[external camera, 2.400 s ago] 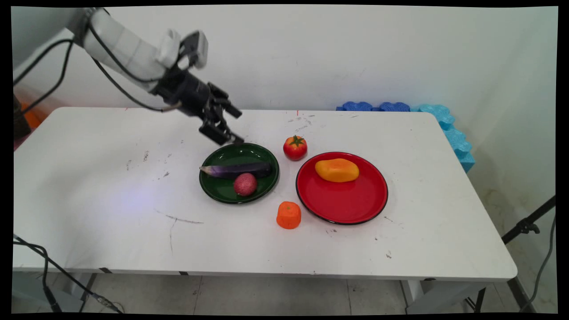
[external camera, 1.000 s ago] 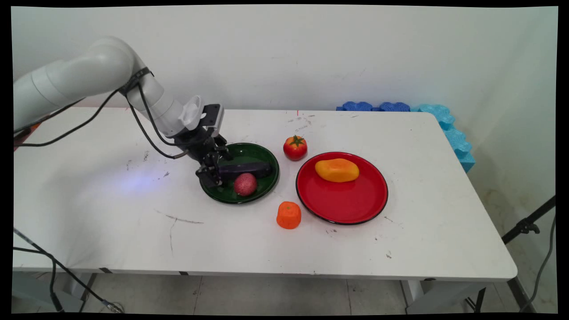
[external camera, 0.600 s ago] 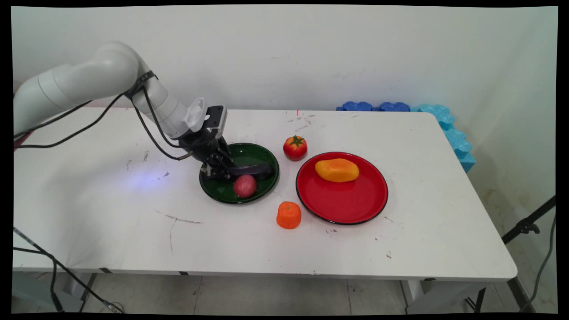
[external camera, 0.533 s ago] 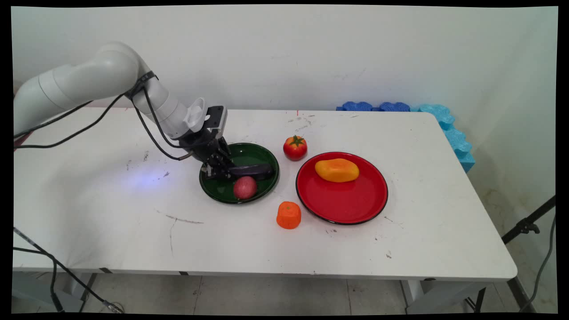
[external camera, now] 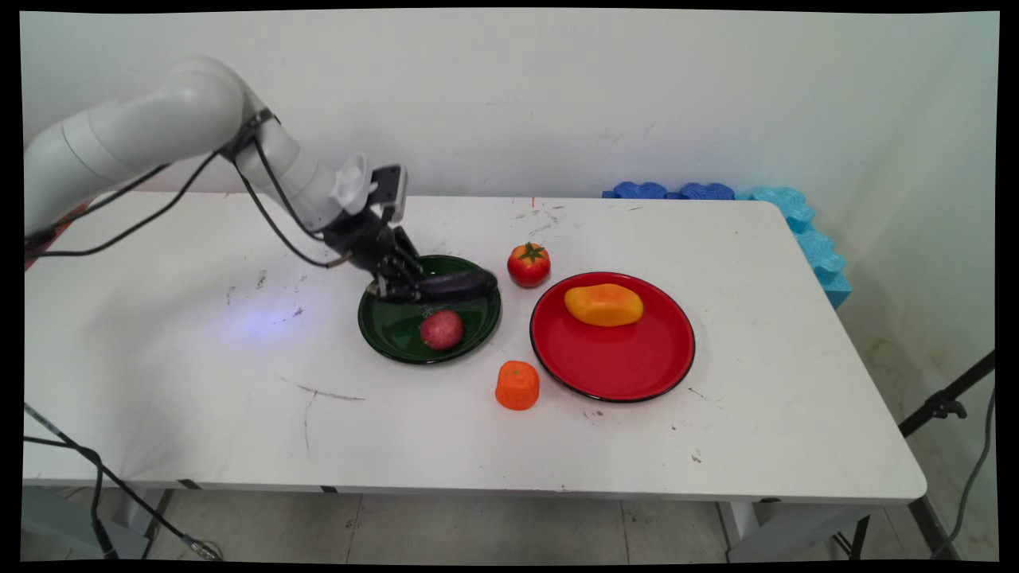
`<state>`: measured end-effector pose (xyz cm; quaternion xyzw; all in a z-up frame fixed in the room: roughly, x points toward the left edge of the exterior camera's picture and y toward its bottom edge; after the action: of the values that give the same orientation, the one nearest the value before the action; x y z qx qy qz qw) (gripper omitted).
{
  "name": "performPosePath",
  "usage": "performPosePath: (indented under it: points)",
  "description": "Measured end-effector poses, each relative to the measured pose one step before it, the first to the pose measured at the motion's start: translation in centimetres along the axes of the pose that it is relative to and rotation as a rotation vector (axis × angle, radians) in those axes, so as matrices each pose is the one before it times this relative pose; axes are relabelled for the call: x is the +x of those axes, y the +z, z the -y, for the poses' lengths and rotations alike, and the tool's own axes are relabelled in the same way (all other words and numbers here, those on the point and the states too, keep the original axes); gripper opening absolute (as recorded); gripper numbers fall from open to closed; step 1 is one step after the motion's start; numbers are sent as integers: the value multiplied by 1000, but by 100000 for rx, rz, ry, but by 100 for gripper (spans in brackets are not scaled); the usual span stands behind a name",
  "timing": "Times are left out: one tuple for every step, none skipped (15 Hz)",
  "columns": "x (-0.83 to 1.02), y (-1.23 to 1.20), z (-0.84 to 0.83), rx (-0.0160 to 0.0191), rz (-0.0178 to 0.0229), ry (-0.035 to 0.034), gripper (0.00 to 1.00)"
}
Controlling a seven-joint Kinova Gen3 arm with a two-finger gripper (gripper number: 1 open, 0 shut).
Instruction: Place the picked object on the table
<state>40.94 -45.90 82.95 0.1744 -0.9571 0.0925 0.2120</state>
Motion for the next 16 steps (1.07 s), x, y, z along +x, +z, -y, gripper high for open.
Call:
performPosePath:
  points:
    - [668,-959,114,774,-1611,-1275,0]
    - [793,-1031,11,659,-1836,-1072,0]
    - [847,-908,-78,294,-1891,-695,0]
    - [976,-1042,-173,227,-2206,-857,0]
    - [1032,-993,-307,-14,-2233,-700,0]
    - [898,-805,-403,-292,-1901,-581,0]
    - [1003,-835,-583,-585,-2029,-621,0]
    - [819,-600,-607,-697,-1534,-387,0]
    - [881,-585,-830,-1051,-1566,-429,0]
    - [736,-441,-884,-983,-1274,-405,0]
    - [518,-283,-808,-758,-855,-338,0]
    - [291,-118,-526,-549,-489,-260,0]
    - [377,-97,-838,-888,-504,-105,0]
    - [269,7,-982,-1180,-340,-307,0]
    - [122,141,-1035,-1323,-42,-128,0]
    - [-25,252,-1063,-1356,220,32,0]
